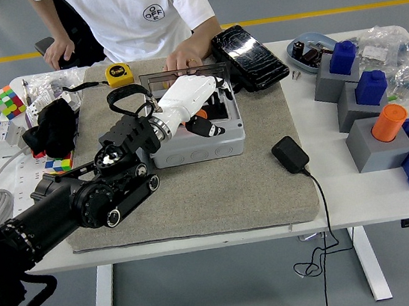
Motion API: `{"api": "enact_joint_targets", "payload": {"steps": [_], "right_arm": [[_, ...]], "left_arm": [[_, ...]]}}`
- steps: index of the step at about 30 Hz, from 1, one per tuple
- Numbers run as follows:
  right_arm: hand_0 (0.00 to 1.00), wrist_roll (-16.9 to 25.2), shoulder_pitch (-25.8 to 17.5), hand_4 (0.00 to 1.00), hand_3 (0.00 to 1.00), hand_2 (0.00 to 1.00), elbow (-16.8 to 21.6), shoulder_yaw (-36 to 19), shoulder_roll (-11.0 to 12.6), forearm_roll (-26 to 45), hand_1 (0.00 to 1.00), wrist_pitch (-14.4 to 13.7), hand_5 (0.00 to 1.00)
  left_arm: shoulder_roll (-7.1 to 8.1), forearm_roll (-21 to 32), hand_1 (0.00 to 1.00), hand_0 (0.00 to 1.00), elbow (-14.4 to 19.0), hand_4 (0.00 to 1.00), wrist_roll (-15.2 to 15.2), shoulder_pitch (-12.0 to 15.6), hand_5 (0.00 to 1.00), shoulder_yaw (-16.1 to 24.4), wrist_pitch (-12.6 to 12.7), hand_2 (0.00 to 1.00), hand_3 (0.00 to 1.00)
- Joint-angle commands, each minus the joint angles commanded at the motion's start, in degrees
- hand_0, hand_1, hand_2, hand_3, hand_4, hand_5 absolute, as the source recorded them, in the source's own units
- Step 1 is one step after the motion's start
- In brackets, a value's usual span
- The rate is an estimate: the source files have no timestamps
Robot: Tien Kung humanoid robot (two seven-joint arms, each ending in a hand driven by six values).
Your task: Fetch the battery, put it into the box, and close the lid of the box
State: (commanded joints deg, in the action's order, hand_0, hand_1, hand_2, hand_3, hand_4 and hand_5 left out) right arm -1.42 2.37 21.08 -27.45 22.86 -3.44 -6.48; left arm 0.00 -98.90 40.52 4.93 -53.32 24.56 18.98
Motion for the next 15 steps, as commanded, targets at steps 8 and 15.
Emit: {"api": "enact_joint_targets", "payload": {"steps": [8, 15], "right_arm": [[0.546, -0.05, -0.2, 0.91, 0.541, 0.584, -0.04, -0.15, -0.05, -0.01, 0.599, 0.03, 0.473], [0.546, -0.04, -0.2, 0.909, 0.541, 0.584, -0.02, -0.58, -0.05, -0.18, 0.598, 0.03, 0.473]], "left_arm": [[0.0, -0.12, 0.724, 0.637, 1.76, 0.998, -0.11, 0.79, 0.1, 1.37, -0.44, 0.717, 0.755], [0.0, -0.62, 0.705, 0.587, 6.8, 0.998, -0.02, 3.27, 0.133, 5.06, -1.01, 0.701, 0.75]]}}
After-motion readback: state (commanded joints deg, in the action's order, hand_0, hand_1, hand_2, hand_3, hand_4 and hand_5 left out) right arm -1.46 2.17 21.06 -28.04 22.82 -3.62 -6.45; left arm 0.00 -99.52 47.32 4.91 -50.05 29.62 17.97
